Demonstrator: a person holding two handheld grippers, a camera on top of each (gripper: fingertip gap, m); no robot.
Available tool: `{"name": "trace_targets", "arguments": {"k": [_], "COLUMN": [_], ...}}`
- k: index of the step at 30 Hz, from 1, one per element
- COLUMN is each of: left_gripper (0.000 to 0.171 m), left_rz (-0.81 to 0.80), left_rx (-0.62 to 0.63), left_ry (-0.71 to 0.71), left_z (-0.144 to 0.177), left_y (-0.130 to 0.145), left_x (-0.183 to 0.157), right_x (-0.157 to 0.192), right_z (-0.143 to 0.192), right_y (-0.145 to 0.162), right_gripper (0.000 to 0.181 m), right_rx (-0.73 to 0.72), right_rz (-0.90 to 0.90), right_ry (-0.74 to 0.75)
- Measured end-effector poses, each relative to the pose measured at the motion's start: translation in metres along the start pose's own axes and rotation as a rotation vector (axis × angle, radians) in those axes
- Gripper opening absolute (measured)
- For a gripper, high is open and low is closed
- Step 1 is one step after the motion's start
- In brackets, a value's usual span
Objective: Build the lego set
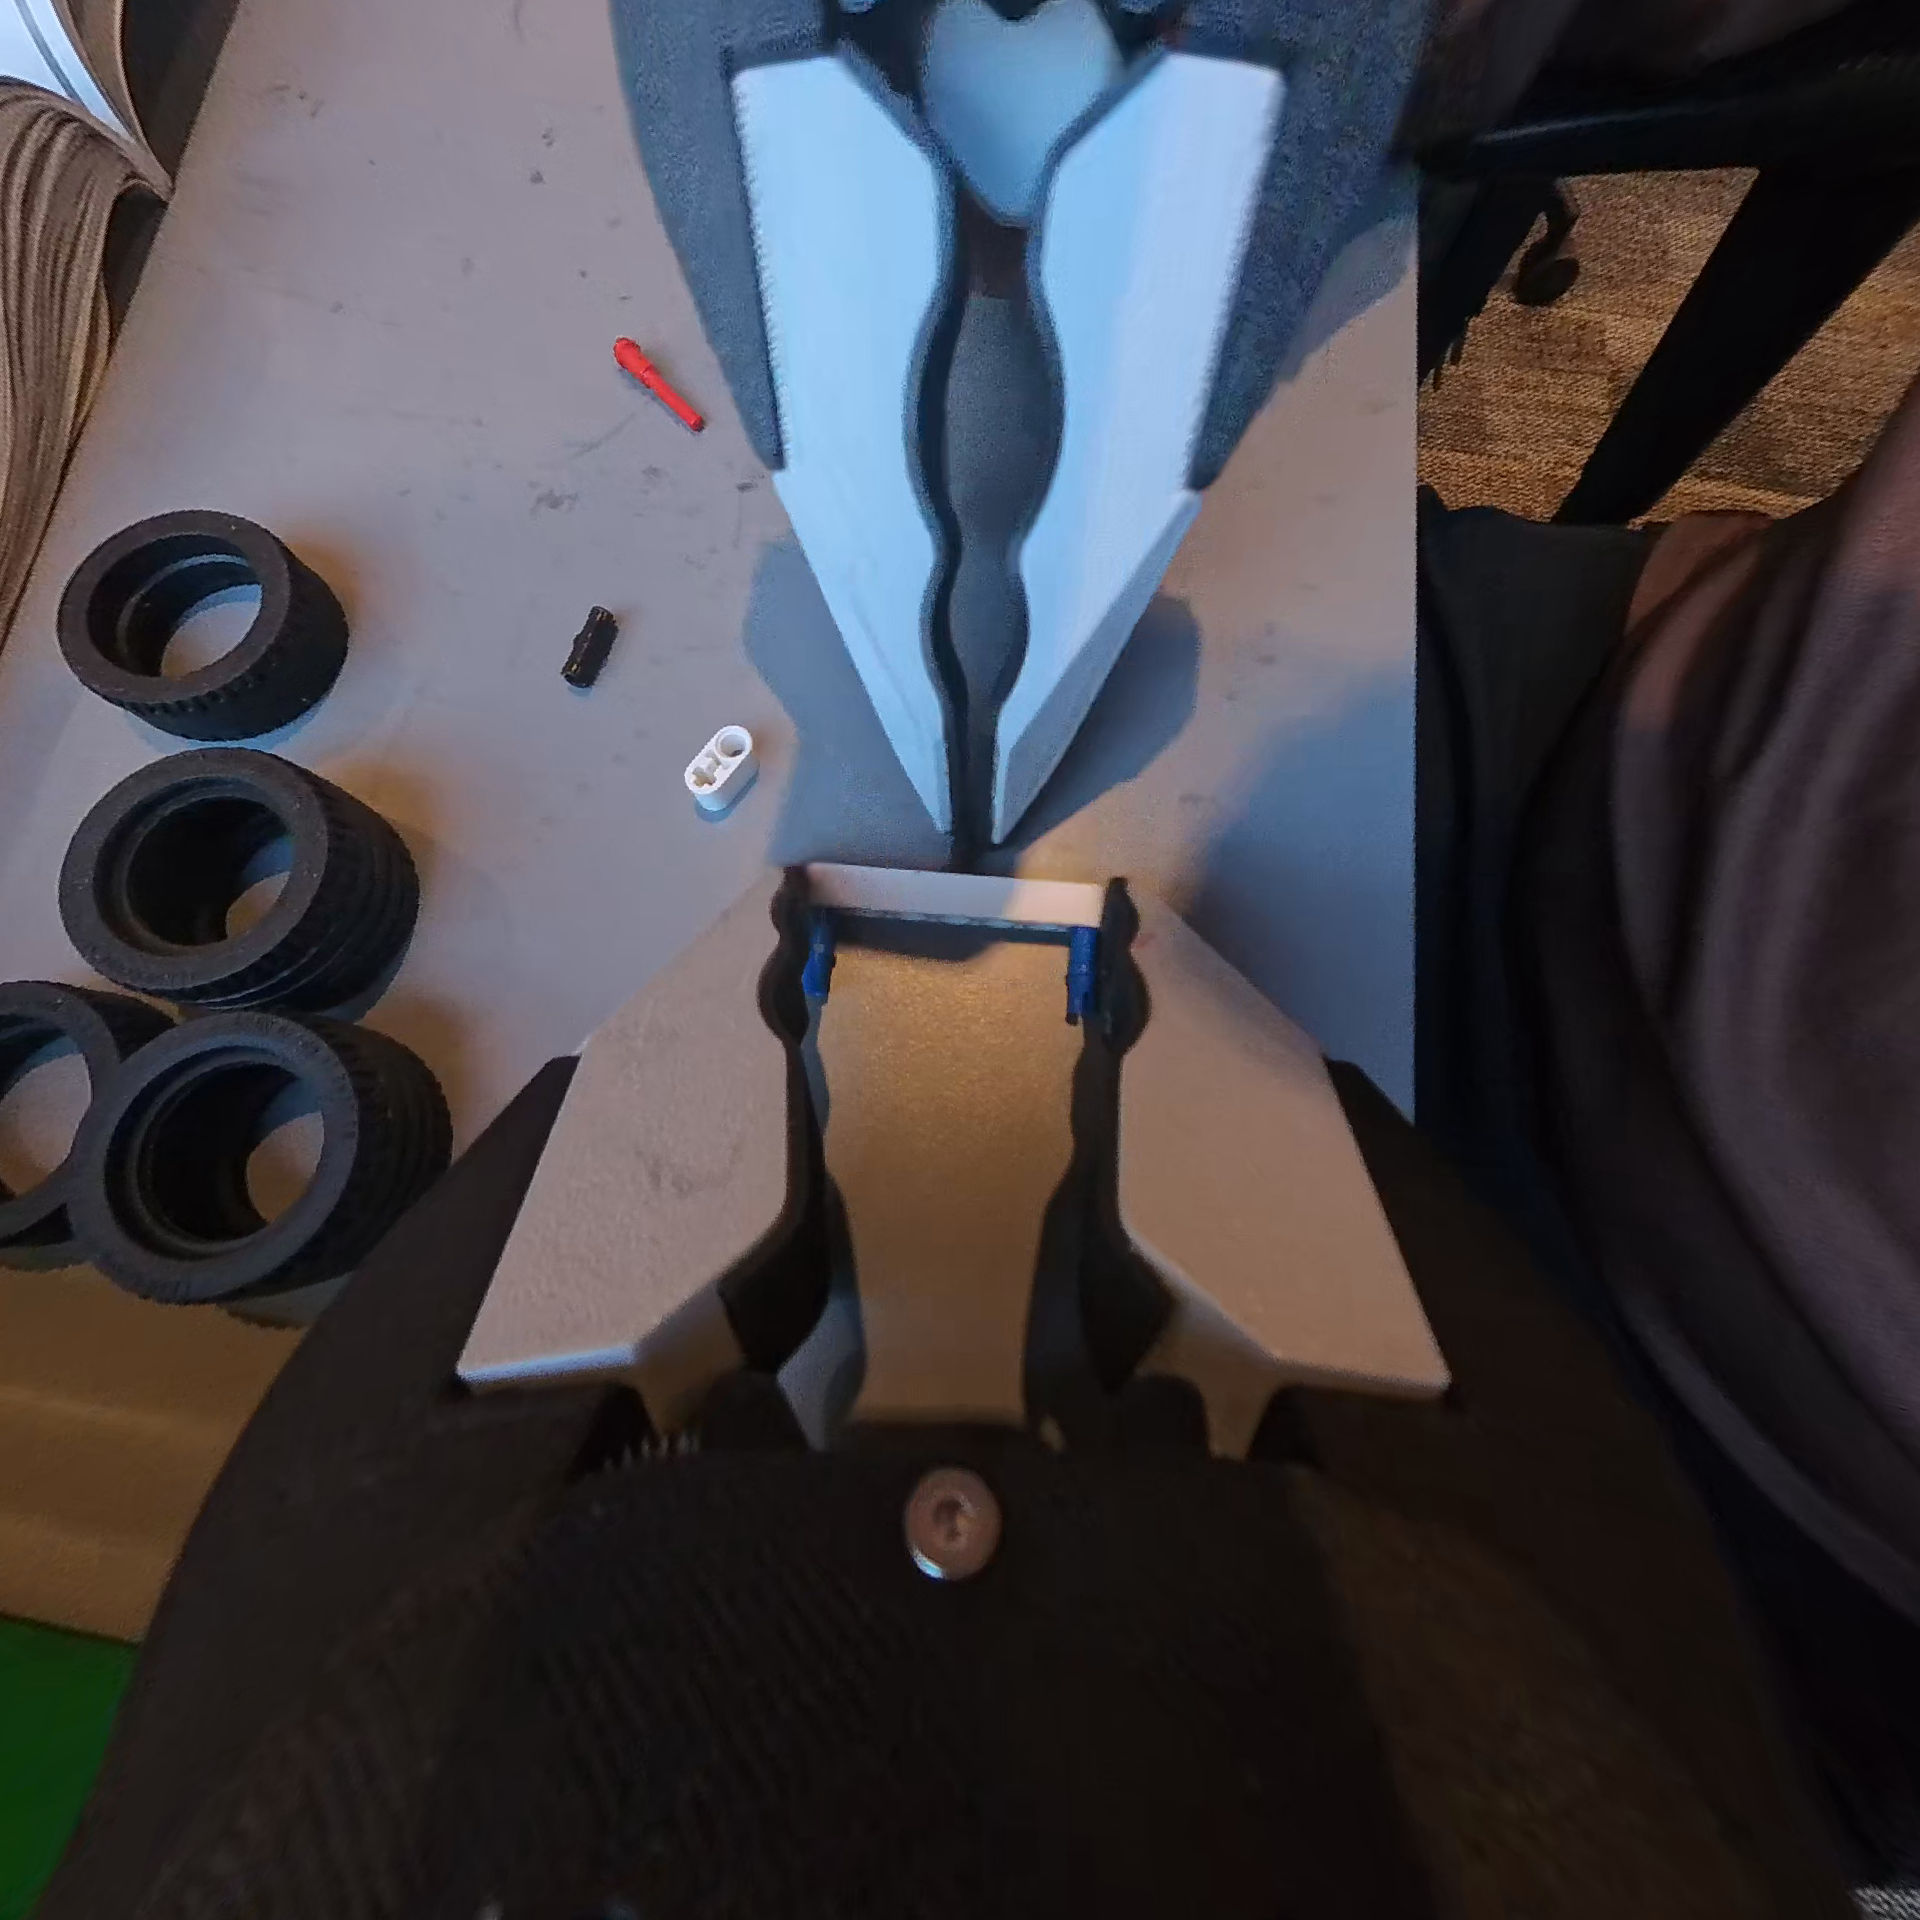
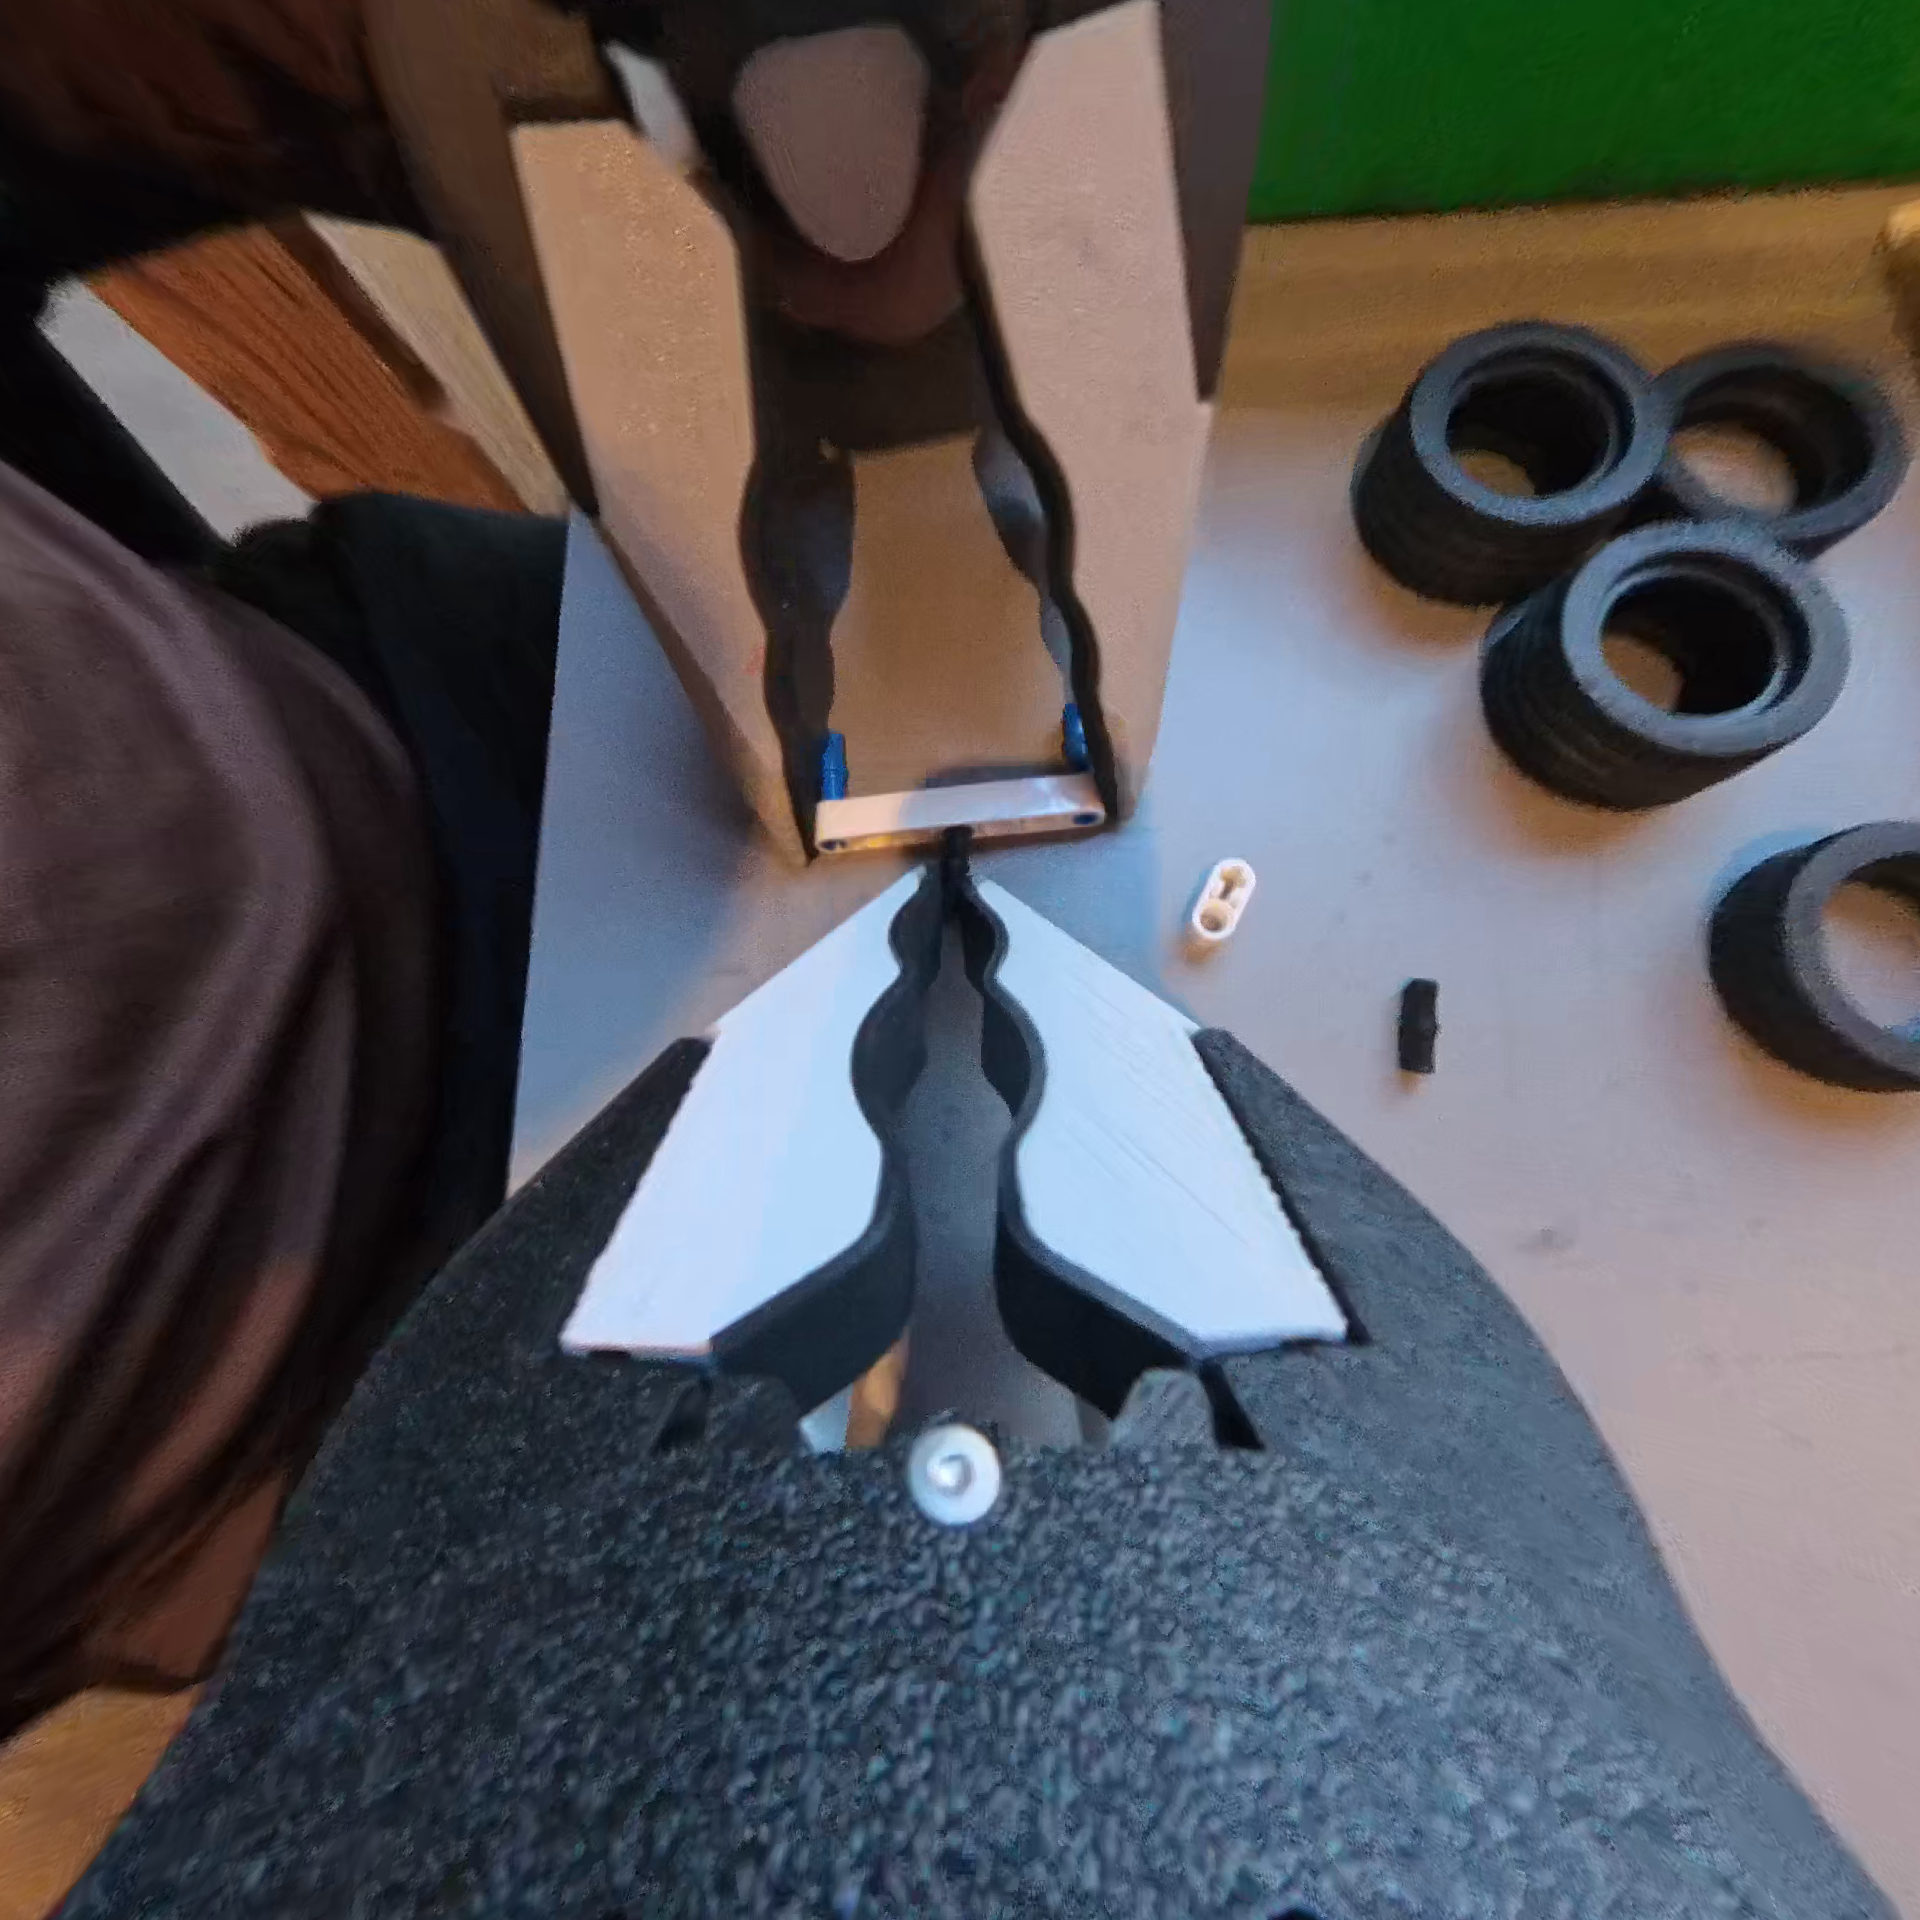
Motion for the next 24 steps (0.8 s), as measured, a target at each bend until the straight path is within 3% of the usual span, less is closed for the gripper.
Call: {"name": "trace_targets", "arguments": {"k": [5, 11, 19, 24], "left_gripper": [0.054, 0.055, 0.055, 0.055], "left_rz": [0.001, -0.002, -0.003, -0.005], "left_rx": [0.000, -0.002, -0.002, -0.002], "left_ry": [-0.001, 0.012, 0.010, 0.008], "left_z": [0.001, 0.000, 0.000, 0.000], "left_y": [0.000, 0.000, 0.000, 0.000], "left_x": [0.001, 0.000, 0.001, 0.001], "right_x": [-0.004, 0.004, -0.007, -0.010], "right_z": [-0.001, 0.000, 0.001, 0.001], "right_y": [-0.001, -0.006, -0.002, 0.000], "right_gripper": [0.001, 0.002, 0.002, 0.002], "right_rx": [0.016, 0.098, 0.059, 0.042], "right_rz": [-0.067, 0.230, -0.075, -0.151], "right_ry": [-0.052, 0.077, -0.115, -0.160]}}
Point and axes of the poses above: each gripper's, where its closed fingertips meet, z back along the fingers, y out of its underside, x = y × z across the jaws, the point moved 6 cm from there along z, back along the fingers, and after that the axes turned 7 degrees about y, right-handed, at the moved point
